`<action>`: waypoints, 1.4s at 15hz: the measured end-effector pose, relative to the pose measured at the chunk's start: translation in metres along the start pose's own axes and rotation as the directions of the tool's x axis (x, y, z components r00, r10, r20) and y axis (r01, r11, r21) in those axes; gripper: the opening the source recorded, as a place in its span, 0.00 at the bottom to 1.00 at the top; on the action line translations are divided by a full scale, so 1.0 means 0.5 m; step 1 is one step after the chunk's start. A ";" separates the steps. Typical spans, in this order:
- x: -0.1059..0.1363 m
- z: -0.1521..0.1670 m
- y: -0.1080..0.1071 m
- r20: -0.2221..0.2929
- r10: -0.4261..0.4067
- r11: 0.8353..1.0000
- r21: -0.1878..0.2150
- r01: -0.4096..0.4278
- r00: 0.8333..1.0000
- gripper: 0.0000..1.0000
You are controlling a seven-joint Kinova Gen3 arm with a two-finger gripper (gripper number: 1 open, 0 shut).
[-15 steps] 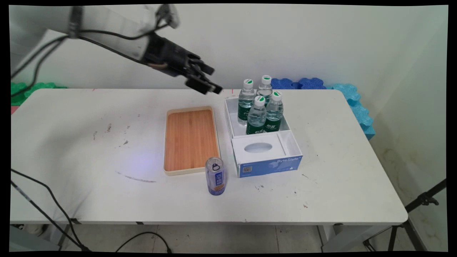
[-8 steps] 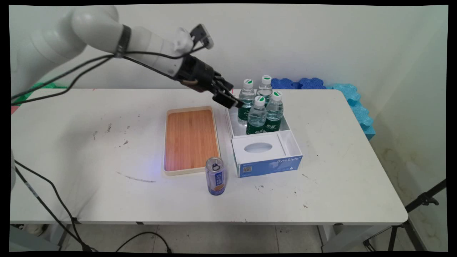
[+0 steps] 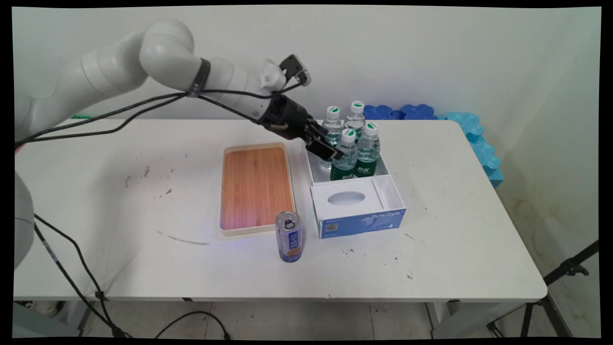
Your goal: Pick up the green bottle from the white box, then place the picked object on the tray
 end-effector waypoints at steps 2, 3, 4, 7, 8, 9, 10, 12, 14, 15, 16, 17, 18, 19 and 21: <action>-0.003 0.019 0.002 0.005 -0.006 1.000 -0.001 0.006 1.000 1.00; -0.004 0.028 0.002 0.007 -0.008 1.000 -0.002 0.008 1.000 1.00; -0.006 0.036 0.003 0.009 -0.009 1.000 -0.003 0.009 1.000 1.00; -0.010 0.059 0.003 0.017 -0.014 1.000 -0.003 0.014 1.000 1.00; -0.011 0.067 0.003 0.019 -0.015 1.000 -0.003 0.015 1.000 1.00; -0.012 0.073 0.003 0.020 -0.015 1.000 -0.002 0.015 1.000 1.00; -0.014 0.079 0.002 0.021 -0.015 1.000 -0.001 0.015 1.000 1.00; -0.015 0.088 -0.001 0.022 -0.014 1.000 0.002 0.014 1.000 1.00; -0.017 0.097 -0.004 0.019 -0.016 1.000 0.004 0.016 1.000 0.00; -0.018 0.099 -0.004 0.018 -0.018 1.000 0.004 0.018 1.000 0.00; -0.018 0.101 -0.005 0.016 -0.018 1.000 0.004 0.018 1.000 0.00; -0.019 0.102 -0.005 0.013 -0.018 1.000 0.003 0.018 1.000 0.00; -0.019 0.104 -0.005 0.011 -0.018 1.000 0.002 0.018 1.000 0.00; -0.021 0.105 -0.005 0.009 -0.018 1.000 0.002 0.018 1.000 0.00; -0.022 0.104 -0.005 0.000 -0.013 1.000 0.001 0.013 1.000 0.00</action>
